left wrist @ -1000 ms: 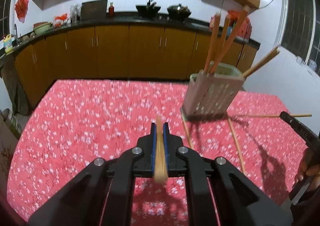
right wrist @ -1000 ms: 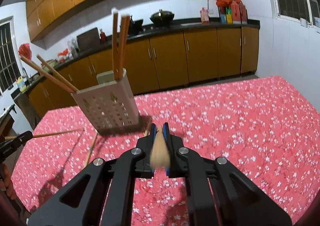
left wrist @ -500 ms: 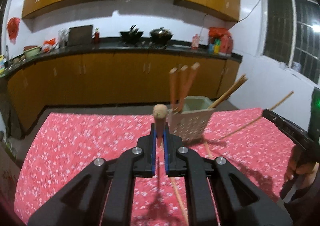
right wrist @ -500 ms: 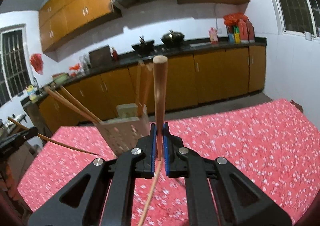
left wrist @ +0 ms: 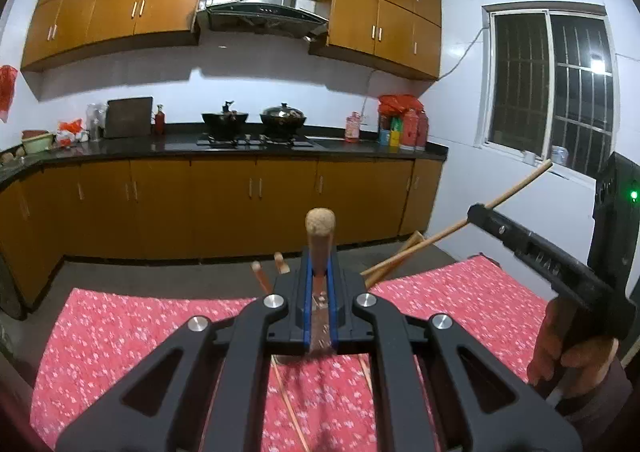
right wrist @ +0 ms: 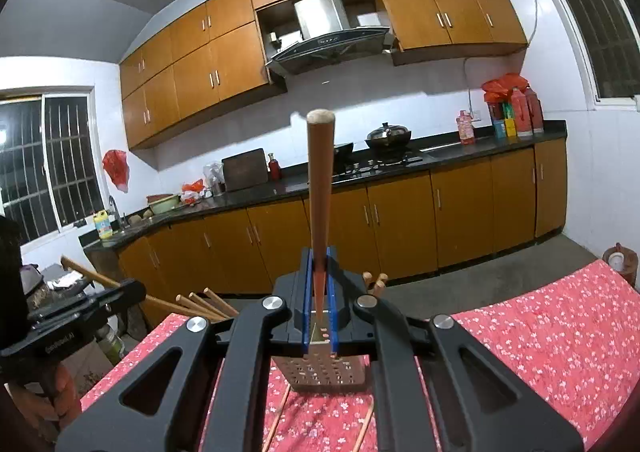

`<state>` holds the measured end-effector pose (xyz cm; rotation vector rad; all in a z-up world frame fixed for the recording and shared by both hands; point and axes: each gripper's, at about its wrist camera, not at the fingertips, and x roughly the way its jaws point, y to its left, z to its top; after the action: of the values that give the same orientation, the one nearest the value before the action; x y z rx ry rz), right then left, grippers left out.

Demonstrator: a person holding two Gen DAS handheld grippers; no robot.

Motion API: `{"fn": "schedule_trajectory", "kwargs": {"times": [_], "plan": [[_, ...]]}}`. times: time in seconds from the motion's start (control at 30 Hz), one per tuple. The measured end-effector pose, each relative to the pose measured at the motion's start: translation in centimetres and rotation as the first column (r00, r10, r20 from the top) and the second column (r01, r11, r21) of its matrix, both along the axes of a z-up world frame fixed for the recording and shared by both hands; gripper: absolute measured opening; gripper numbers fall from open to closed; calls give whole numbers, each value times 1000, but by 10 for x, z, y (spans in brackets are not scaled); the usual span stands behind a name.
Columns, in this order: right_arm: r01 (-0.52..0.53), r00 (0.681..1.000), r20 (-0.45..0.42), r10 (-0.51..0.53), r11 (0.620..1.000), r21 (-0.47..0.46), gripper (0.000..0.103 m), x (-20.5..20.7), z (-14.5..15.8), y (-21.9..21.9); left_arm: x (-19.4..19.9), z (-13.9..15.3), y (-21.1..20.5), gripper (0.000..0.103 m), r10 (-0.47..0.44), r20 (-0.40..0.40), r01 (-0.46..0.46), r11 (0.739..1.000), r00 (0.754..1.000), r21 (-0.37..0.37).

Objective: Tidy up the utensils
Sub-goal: 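Lift the held chopsticks upright with both tools over the beige holder, then open both tools to drop the chopsticks into the beige holder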

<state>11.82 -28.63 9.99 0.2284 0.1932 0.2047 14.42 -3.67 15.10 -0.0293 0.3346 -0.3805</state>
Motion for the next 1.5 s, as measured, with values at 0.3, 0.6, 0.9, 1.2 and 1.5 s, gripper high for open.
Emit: {"fn": "schedule_trajectory", "kwargs": {"times": [0.3, 0.6, 0.9, 1.2, 1.5], "plan": [[-13, 993, -116, 5, 998, -64, 7, 42, -24, 19, 40, -9, -6, 7, 36, -66, -35, 999, 997, 25], [-9, 983, -182, -7, 996, -88, 7, 64, -39, 27, 58, -26, -13, 7, 18, -96, -13, 999, 995, 49], [-3, 981, -194, -15, 995, -95, 7, 72, -40, 31, 63, -20, -13, 7, 16, -107, -11, 999, 994, 48], [3, 981, -193, -22, 995, -100, 7, 82, -34, 33, 78, -10, -28, 7, 11, -98, -3, 997, 995, 80], [-3, 977, -213, -16, 996, -87, 33, 78, -38, 27, 87, -17, -13, 18, 61, -109, -59, 998, 992, 17]]}}
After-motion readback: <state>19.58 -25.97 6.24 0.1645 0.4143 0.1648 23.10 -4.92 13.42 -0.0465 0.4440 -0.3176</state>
